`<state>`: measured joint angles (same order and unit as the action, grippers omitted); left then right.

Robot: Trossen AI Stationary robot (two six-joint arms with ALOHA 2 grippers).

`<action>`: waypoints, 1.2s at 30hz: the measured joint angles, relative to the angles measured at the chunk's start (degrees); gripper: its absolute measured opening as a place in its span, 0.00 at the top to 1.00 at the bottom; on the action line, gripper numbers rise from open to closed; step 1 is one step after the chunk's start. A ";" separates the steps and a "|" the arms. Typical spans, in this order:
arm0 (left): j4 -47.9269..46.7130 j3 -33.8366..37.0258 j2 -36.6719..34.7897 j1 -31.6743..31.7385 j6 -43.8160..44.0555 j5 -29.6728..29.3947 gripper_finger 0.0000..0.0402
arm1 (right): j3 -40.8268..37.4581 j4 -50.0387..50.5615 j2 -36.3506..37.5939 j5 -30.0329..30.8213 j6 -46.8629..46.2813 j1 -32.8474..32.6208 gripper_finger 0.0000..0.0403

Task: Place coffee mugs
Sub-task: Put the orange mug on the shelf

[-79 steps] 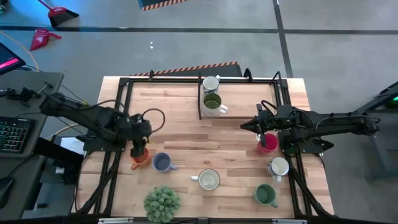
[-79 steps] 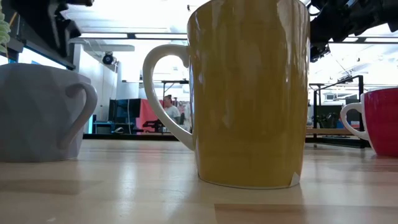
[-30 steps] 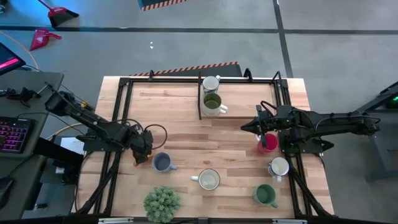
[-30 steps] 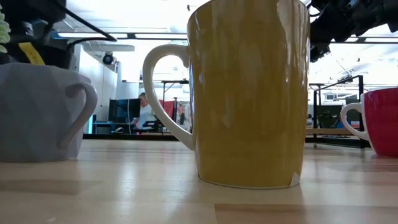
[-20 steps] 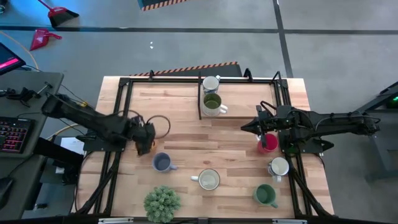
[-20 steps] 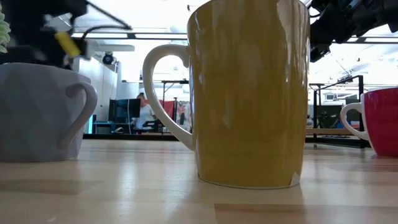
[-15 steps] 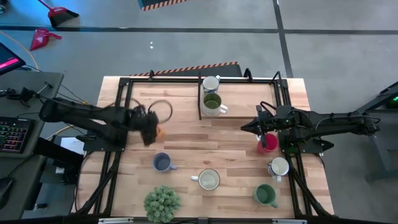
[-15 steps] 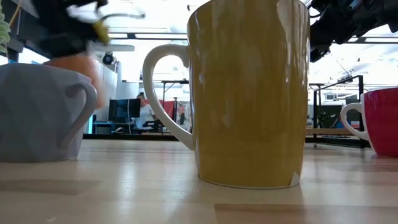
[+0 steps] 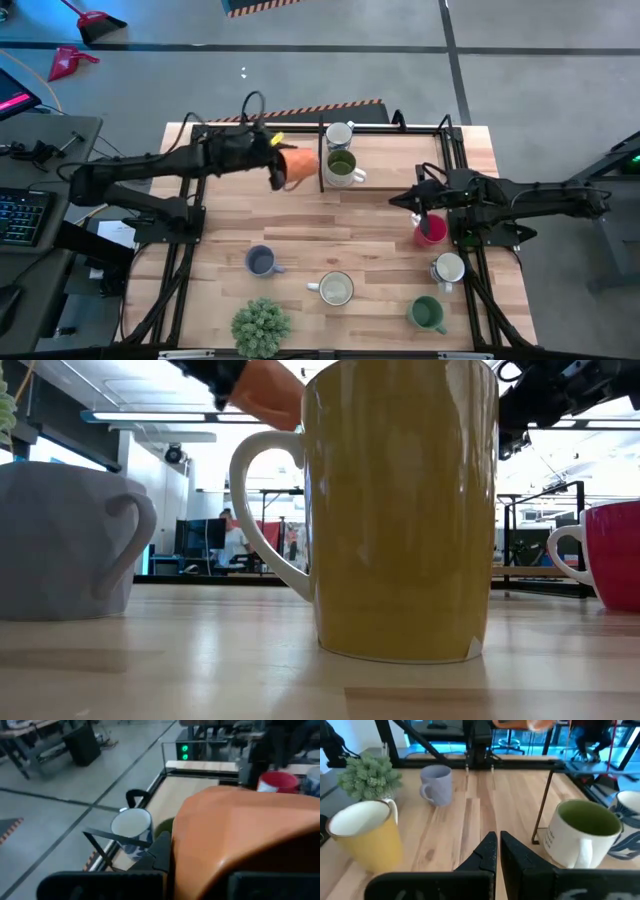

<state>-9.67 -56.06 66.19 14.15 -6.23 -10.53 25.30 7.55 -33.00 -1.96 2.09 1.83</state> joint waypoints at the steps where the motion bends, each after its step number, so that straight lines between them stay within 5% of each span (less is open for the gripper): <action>1: -0.65 -1.54 2.10 0.42 -0.27 0.46 0.98 | 0.00 -0.22 0.63 0.00 -0.01 0.00 1.00; 8: -3.87 -18.01 18.00 1.13 -6.99 5.55 0.98 | 0.02 0.46 4.57 -0.01 -0.87 0.00 1.00; 17: -20.82 -49.31 37.97 3.81 -11.86 10.76 0.98 | 0.02 4.94 8.68 -0.44 -2.08 0.00 1.00; 26: -32.15 -75.42 57.68 4.64 -13.41 13.55 0.98 | 0.02 7.33 12.12 -8.60 -0.64 0.01 1.00; 36: -34.87 -78.08 64.30 4.76 -13.00 14.26 0.98 | 0.25 8.15 17.17 -15.10 0.25 0.00 1.00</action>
<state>-44.54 -134.14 130.49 18.91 -19.23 3.73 25.55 15.70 -15.83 -17.05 2.34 1.83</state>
